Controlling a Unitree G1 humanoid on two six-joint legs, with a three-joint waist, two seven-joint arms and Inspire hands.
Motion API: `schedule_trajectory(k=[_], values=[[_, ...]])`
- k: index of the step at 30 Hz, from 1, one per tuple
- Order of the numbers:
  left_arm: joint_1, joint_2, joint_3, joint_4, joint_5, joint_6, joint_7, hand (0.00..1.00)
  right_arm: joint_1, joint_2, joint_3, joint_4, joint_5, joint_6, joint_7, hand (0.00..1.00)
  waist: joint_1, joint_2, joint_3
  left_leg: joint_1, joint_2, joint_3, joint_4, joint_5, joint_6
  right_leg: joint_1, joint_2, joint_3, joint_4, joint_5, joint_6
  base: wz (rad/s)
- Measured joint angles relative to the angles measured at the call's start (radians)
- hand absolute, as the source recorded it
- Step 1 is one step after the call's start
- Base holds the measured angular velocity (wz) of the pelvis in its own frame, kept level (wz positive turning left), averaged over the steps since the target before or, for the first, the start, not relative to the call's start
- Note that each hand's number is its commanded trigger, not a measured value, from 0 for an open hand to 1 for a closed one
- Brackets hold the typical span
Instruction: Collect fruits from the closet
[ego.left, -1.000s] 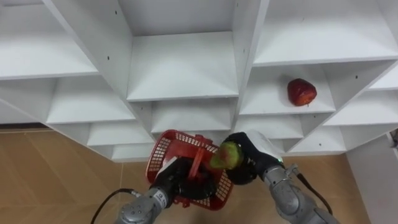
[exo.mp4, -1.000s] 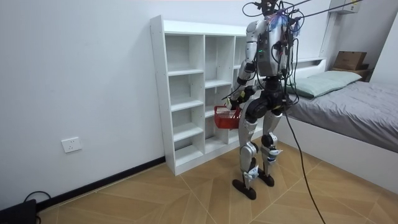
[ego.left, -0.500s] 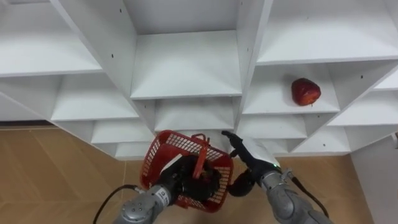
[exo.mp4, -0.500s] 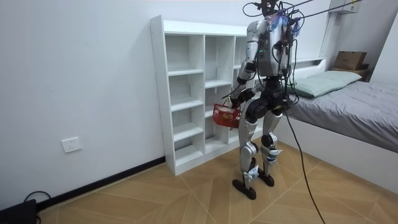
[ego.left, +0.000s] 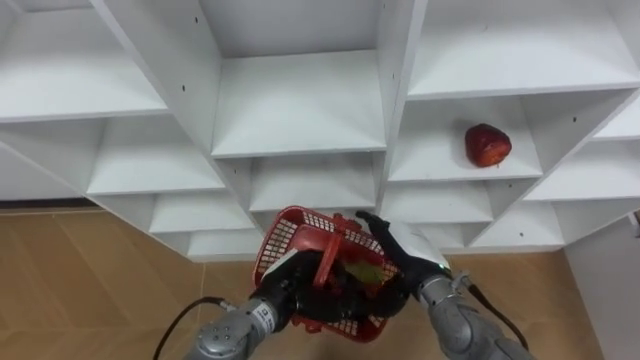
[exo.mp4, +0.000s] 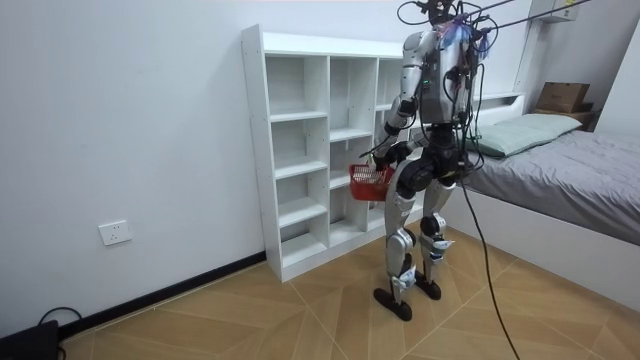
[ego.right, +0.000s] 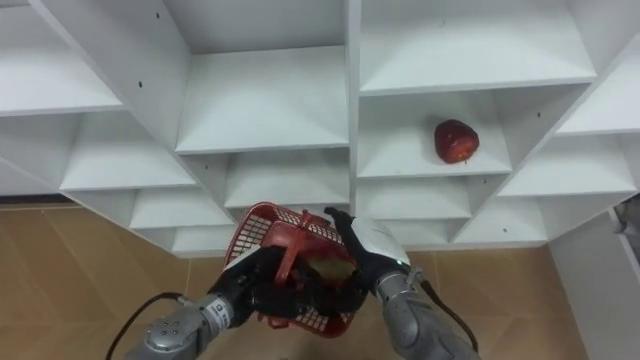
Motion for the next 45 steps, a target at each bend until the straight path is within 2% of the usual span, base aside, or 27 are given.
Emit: schedule_trajectory(k=[5, 9, 12, 17, 21, 26, 30, 35, 37, 40, 45], values=[[0.001, 0.011, 0.0, 0.0, 0.003, 0.0, 0.01, 1.0, 0.004, -0.004, 0.015, -0.001, 0.03, 0.0, -0.001, 0.0, -0.002, 0.0, 0.0, 0.018, 0.0, -0.002, 0.001, 0.0, 0.0, 0.021, 0.001, 0.003, -0.004, 0.0, 0.001, 0.0], [0.012, 0.031, 0.001, 0.0, 0.004, 0.0, 0.05, 1.0, 0.04, -0.013, 0.025, -0.014, 0.03, -0.002, -0.001, 0.0, -0.003, 0.0, -0.0004, 0.052, 0.003, -0.003, -0.011, -0.002, -0.003, 0.061, 0.008, -0.001, -0.025, 0.0, 0.001, 0.02], [0.027, 0.046, 0.002, 0.001, 0.003, 0.0, 0.072, 1.0, 0.044, -0.024, 0.024, -0.027, 0.032, -0.002, -0.002, 0.0, -0.004, -0.002, -0.006, 0.07, 0.002, -0.002, -0.028, -0.001, -0.004, 0.073, 0.012, -0.001, -0.035, 0.004, 0.001, -0.03], [0.064, 0.064, 0.004, 0.002, 0.002, 0.0, 0.096, 1.0, 0.077, -0.046, 0.021, -0.064, 0.041, -0.007, -0.022, 0.0, -0.012, -0.005, -0.0097, 0.118, 0.001, -0.002, -0.054, -0.002, -0.004, 0.12, 0.012, 0.0, -0.058, 0.002, 0.004, 0.0], [0.091, 0.068, 0.015, 0.002, 0.004, 0.0, 0.098, 1.0, 0.124, -0.051, 0.001, -0.153, 0.062, -0.029, -0.047, 0.0, -0.029, -0.006, -0.01, 0.155, 0.0, -0.004, -0.067, -0.003, -0.005, 0.164, 0.013, -0.002, -0.084, 0.002, 0.007, 0.02], [0.113, 0.068, 0.061, -0.026, 0.003, 0.0, 0.103, 1.0, 0.2, -0.054, -0.018, -0.283, 0.172, -0.036, -0.048, 0.0, -0.036, -0.014, -0.0129, 0.198, 0.0, -0.003, -0.085, -0.004, -0.007, 0.201, 0.024, 0.004, -0.107, 0.0, 0.009, 0.0], [0.142, 0.071, 0.084, -0.068, 0.001, -0.002, 0.121, 1.0, 0.232, -0.057, -0.03, -0.323, 0.242, -0.037, -0.051, 0.0, -0.056, -0.024, -0.0211, 0.223, 0.0, -0.003, -0.099, -0.007, -0.008, 0.226, 0.03, 0.013, -0.124, 0.001, 0.012, -0.03], [0.167, 0.07, 0.085, -0.102, 0.004, -0.002, 0.145, 1.0, 0.281, -0.063, -0.073, -0.397, 0.265, -0.036, -0.06, 0.0, -0.071, -0.026, -0.0199, 0.263, 0.001, 0.0, -0.11, -0.015, -0.009, 0.251, 0.034, 0.038, -0.127, 0.0, 0.015, -0.16], [0.173, 0.069, 0.091, -0.108, 0.004, -0.002, 0.16, 1.0, 0.297, -0.063, -0.086, -0.438, 0.285, -0.036, -0.071, 0.0, -0.082, -0.027, -0.0192, 0.284, 0.002, 0.019, -0.119, -0.016, -0.008, 0.261, 0.038, 0.056, -0.127, -0.001, 0.016, -0.21], [0.184, 0.069, 0.12, -0.123, 0.004, -0.002, 0.178, 1.0, 0.309, -0.064, -0.097, -0.464, 0.321, -0.037, -0.088, 0.0, -0.094, -0.035, -0.0147, 0.305, 0.004, 0.023, -0.121, -0.021, -0.01, 0.28, 0.04, 0.058, -0.129, -0.001, 0.016, -0.09], [0.188, 0.071, 0.126, -0.126, 0.004, -0.002, 0.21, 1.0, 0.321, -0.066, -0.112, -0.501, 0.397, -0.037, -0.104, 0.0, -0.105, -0.039, -0.0152, 0.326, 0.011, 0.028, -0.121, -0.036, -0.013, 0.301, 0.053, 0.074, -0.142, 0.001, 0.016, -0.07]])
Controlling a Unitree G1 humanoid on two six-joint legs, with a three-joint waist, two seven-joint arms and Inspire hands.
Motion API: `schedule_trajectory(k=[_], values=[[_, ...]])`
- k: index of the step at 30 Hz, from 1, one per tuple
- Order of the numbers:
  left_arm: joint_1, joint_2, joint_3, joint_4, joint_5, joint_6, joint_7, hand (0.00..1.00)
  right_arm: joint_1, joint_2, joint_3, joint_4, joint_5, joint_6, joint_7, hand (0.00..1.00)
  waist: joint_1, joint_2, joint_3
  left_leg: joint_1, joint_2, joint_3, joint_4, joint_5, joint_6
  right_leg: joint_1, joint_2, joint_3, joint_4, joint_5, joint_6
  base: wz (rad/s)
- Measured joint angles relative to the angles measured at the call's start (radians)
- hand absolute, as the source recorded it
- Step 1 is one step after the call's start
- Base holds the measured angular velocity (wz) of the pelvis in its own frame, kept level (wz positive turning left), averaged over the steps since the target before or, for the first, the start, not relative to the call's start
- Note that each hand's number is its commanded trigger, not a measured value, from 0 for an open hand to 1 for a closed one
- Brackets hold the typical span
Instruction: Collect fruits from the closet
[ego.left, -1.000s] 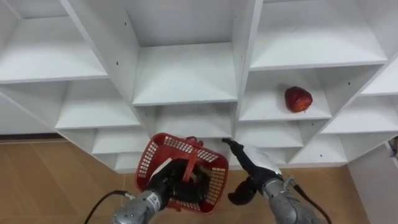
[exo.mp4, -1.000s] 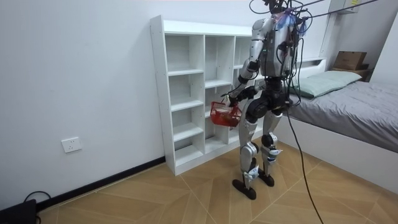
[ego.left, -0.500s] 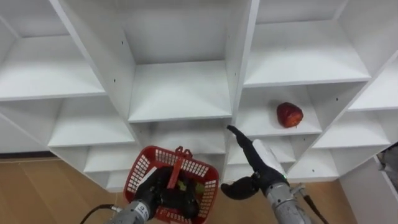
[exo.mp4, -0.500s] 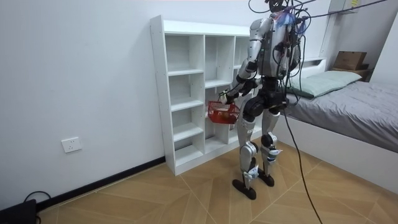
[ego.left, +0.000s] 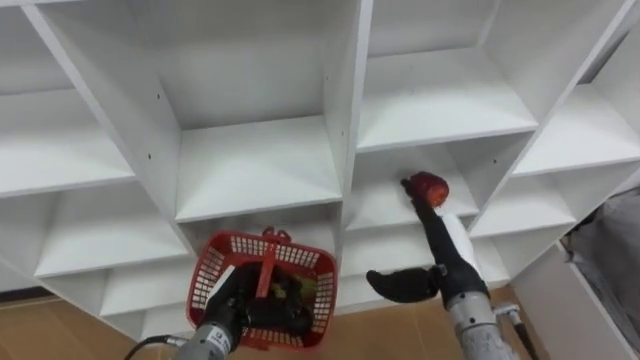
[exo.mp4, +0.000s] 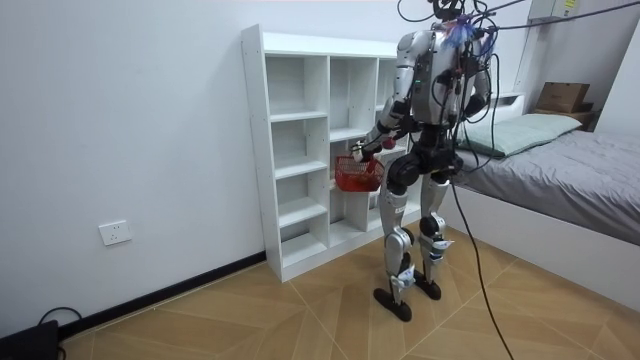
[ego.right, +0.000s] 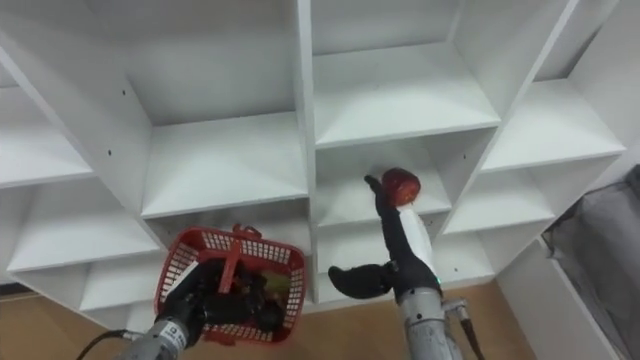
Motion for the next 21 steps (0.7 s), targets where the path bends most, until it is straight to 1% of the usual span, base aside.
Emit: schedule_trajectory(k=[3, 4, 7, 11, 16, 21], values=[[0.001, -0.003, 0.029, -0.003, 0.014, 0.0, 0.002, 1.0, 0.007, 0.001, -0.059, -0.037, 0.032, -0.004, -0.005, 0.0, -0.002, 0.0, 0.0, 0.002, 0.001, 0.003, 0.0, -0.001, 0.0, 0.003, 0.002, 0.003, -0.002, 0.0, 0.0, -0.04], [0.008, -0.002, 0.042, -0.013, 0.023, 0.0, 0.002, 1.0, 0.007, 0.001, -0.087, -0.038, 0.036, -0.015, -0.013, 0.0, -0.001, 0.0, -0.0002, 0.003, 0.002, 0.01, 0.0, -0.001, -0.001, 0.005, 0.002, 0.005, -0.002, 0.0, -0.001, -0.07], [0.035, -0.001, 0.069, -0.044, 0.029, -0.001, 0.005, 1.0, 0.007, -0.002, -0.127, -0.038, 0.041, -0.019, -0.044, 0.0, -0.002, 0.001, 0.0001, 0.013, 0.003, 0.012, 0.0, -0.002, -0.002, 0.011, 0.003, 0.011, -0.004, 0.001, -0.001, -0.1], [0.043, -0.001, 0.073, -0.05, 0.037, -0.001, 0.01, 1.0, 0.008, -0.002, -0.139, -0.037, 0.04, -0.019, -0.056, 0.0, -0.003, 0.002, -0.0006, 0.023, 0.004, 0.012, 0.0, -0.004, -0.003, 0.022, 0.006, 0.014, -0.018, 0.001, -0.002, -0.03], [0.051, -0.001, 0.074, -0.05, 0.036, -0.001, 0.012, 1.0, 0.009, -0.002, -0.14, -0.037, 0.04, -0.019, -0.062, 0.0, -0.005, 0.003, -0.0011, 0.032, 0.005, 0.013, 0.0, -0.005, -0.004, 0.028, 0.01, 0.03, -0.018, 0.001, -0.002, -0.07], [0.054, -0.002, 0.074, -0.05, 0.036, 0.0, 0.009, 1.0, 0.009, -0.003, -0.141, -0.032, 0.043, -0.018, -0.074, 0.0, -0.008, 0.002, -0.0011, 0.049, 0.006, 0.019, 0.0, -0.005, -0.005, 0.044, 0.01, 0.034, -0.019, 0.001, -0.002, 0.0]])
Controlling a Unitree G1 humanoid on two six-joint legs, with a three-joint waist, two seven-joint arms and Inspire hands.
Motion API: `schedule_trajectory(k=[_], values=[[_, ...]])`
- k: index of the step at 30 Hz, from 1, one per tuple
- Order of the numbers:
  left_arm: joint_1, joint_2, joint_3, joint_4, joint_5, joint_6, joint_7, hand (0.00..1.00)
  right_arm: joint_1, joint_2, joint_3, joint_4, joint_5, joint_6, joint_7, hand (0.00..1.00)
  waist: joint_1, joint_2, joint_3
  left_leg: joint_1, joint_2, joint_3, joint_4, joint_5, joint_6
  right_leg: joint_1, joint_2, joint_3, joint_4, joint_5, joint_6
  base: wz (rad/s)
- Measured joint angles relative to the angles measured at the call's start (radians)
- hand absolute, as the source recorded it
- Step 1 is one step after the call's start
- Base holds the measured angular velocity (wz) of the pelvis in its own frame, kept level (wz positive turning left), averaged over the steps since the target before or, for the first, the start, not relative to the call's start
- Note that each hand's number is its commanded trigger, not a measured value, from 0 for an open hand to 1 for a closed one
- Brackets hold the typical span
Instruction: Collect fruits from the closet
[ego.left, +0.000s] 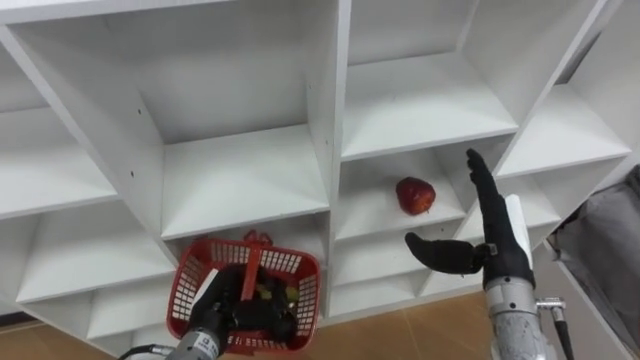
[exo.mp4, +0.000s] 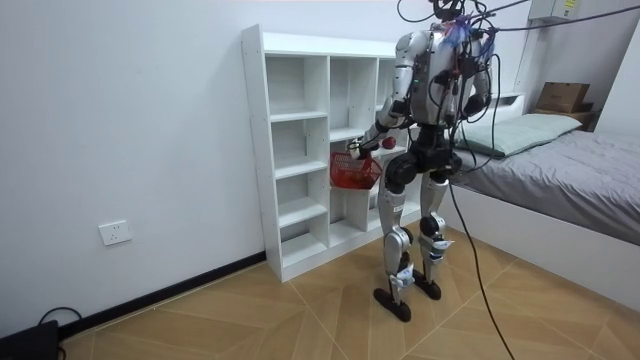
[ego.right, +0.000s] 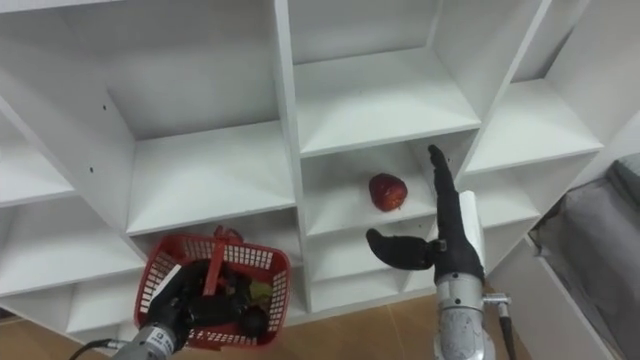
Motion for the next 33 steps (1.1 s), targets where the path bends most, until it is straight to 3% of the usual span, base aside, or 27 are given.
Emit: schedule_trajectory(k=[23, 33], values=[[0.015, 0.012, 0.003, 0.0, 0.021, 0.0, -0.02, 1.0, 0.0, -0.017, 0.001, 0.002, -0.005, 0.0, -0.022, 0.0, 0.006, -0.002, 0.0011, 0.019, 0.006, -0.003, 0.0, -0.013, -0.003, 0.016, 0.004, 0.001, 0.001, 0.002, 0.0, 0.0], [0.019, 0.012, 0.051, 0.0, 0.02, 0.0, -0.037, 1.0, 0.002, -0.017, 0.0, 0.023, 0.008, 0.0, -0.022, 0.0, 0.01, -0.011, 0.005, 0.036, 0.006, -0.01, 0.001, -0.016, -0.003, 0.048, 0.002, -0.025, -0.016, 0.001, 0.0, 0.04]])
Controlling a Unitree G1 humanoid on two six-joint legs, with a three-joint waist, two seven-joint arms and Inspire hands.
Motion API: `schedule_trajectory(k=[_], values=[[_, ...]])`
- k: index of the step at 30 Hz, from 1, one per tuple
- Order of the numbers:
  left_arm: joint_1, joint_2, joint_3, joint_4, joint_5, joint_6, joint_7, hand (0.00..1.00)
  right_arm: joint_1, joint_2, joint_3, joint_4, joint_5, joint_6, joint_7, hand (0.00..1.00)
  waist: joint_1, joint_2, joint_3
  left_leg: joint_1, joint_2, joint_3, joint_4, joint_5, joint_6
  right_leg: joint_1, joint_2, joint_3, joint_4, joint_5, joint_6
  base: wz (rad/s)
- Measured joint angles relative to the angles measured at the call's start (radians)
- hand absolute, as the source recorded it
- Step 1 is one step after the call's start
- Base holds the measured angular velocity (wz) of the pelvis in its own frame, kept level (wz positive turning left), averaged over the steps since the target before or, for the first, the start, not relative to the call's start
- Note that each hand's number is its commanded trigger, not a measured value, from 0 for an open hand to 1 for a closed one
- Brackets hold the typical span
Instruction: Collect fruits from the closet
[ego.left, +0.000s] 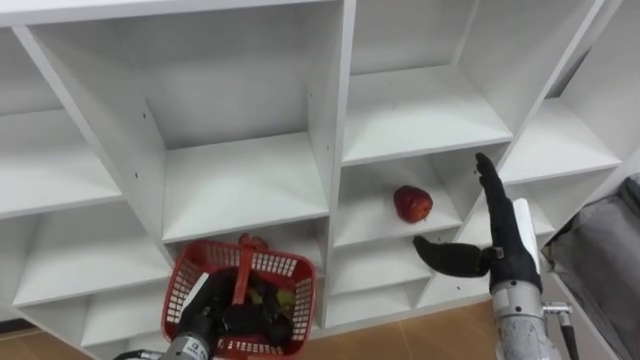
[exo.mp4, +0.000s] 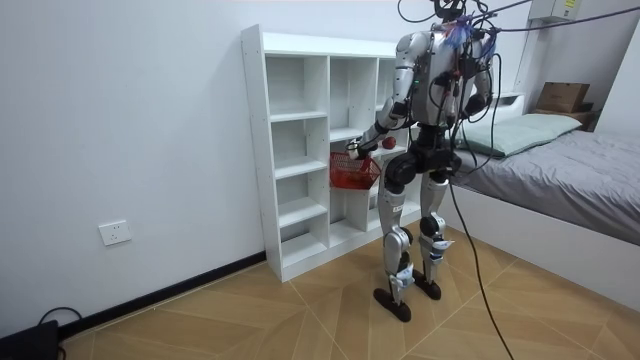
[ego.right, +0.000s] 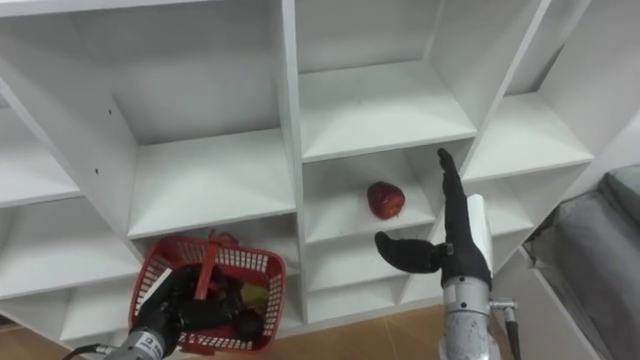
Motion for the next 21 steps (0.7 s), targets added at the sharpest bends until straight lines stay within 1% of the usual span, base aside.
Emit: schedule_trajectory(k=[3, 5, 6, 7, 9, 11, 13, 15, 17, 19, 21], values=[[0.001, 0.0, 0.007, 0.0, 0.0, 0.0, -0.013, 1.0, 0.0, 0.0, 0.0, 0.018, 0.002, 0.0, 0.0, 0.0, 0.006, 0.001, -0.0011, -0.001, 0.0, -0.001, 0.0, 0.0, 0.0, 0.0, 0.0, -0.003, 0.001, 0.0, 0.0, 0.02], [0.002, -0.001, 0.016, 0.0, 0.002, 0.0, -0.028, 1.0, 0.0, 0.0, 0.0, 0.025, 0.002, 0.001, 0.002, 0.0, 0.019, 0.005, -0.0031, -0.004, 0.001, -0.001, 0.001, 0.0, 0.0, -0.002, 0.0, -0.004, 0.003, 0.0, 0.0, 0.0], [0.002, -0.001, 0.019, 0.0, 0.002, 0.0, -0.033, 1.0, -0.001, 0.0, 0.0, 0.025, 0.002, 0.001, 0.002, 0.0, 0.025, 0.006, -0.0069, -0.012, 0.001, -0.003, 0.003, 0.0, 0.0, -0.003, -0.001, -0.007, 0.004, 0.001, -0.001, 0.11], [0.002, 0.0, 0.022, 0.0, 0.009, 0.0, -0.043, 1.0, -0.004, 0.0, 0.0, 0.025, 0.001, 0.001, 0.002, 0.0, 0.025, 0.006, -0.0083, -0.021, 0.0, -0.016, 0.008, 0.0, 0.0, -0.005, -0.003, -0.015, 0.007, 0.001, -0.001, 0.16], [0.004, 0.0, 0.022, 0.0, 0.022, 0.0, -0.05, 1.0, -0.013, 0.0, 0.0, 0.032, 0.015, 0.001, 0.003, 0.0, 0.028, 0.007, -0.0091, -0.026, -0.001, -0.025, 0.011, 0.0, 0.0, -0.012, -0.005, -0.027, 0.004, 0.0, -0.002, 0.18], [0.005, 0.0, 0.022, 0.0, 0.024, 0.0, -0.051, 1.0, -0.047, -0.001, -0.001, 0.077, 0.034, 0.001, -0.004, 0.0, 0.028, 0.006, -0.0094, -0.048, -0.004, -0.045, 0.024, 0.0, 0.0, -0.02, -0.016, -0.05, 0.005, -0.002, -0.003, 0.26], [0.005, 0.002, 0.022, 0.0, 0.038, 0.0, -0.049, 1.0, -0.067, -0.001, -0.001, 0.104, 0.033, 0.002, -0.023, 0.0, 0.031, 0.005, -0.0103, -0.07, -0.005, -0.053, 0.031, 0.0, 0.0, -0.042, -0.02, -0.059, 0.021, -0.005, -0.004, 0.17], [0.005, 0.002, 0.022, 0.0, 0.038, 0.003, -0.045, 1.0, -0.085, -0.002, -0.002, 0.107, 0.031, 0.002, -0.035, 0.0, 0.04, 0.005, -0.01, -0.099, -0.005, -0.057, 0.049, 0.0, 0.0, -0.069, -0.023, -0.062, 0.038, -0.007, -0.006, 0.06], [0.005, 0.002, 0.023, 0.001, 0.039, 0.014, -0.043, 1.0, -0.118, -0.001, -0.002, 0.148, 0.031, 0.001, -0.048, 0.0, 0.044, 0.005, -0.0093, -0.122, -0.005, -0.069, 0.06, 0.0, 0.0, -0.086, -0.025, -0.071, 0.047, -0.007, -0.007, 0.13], [0.002, 0.002, 0.024, 0.004, 0.039, 0.015, -0.038, 1.0, -0.158, -0.002, -0.011, 0.199, 0.039, 0.001, -0.07, 0.0, 0.047, 0.001, -0.0053, -0.156, -0.009, -0.078, 0.076, 0.001, 0.001, -0.119, -0.033, -0.087, 0.066, -0.016, -0.009, 0.17], [-0.001, 0.004, 0.027, 0.017, 0.039, 0.015, -0.035, 1.0, -0.179, -0.001, -0.014, 0.214, 0.034, 0.001, -0.084, 0.0, 0.054, -0.004, -0.0013, -0.193, -0.009, -0.084, 0.096, 0.001, 0.001, -0.151, -0.035, -0.093, 0.084, -0.019, -0.01, 0.11]])
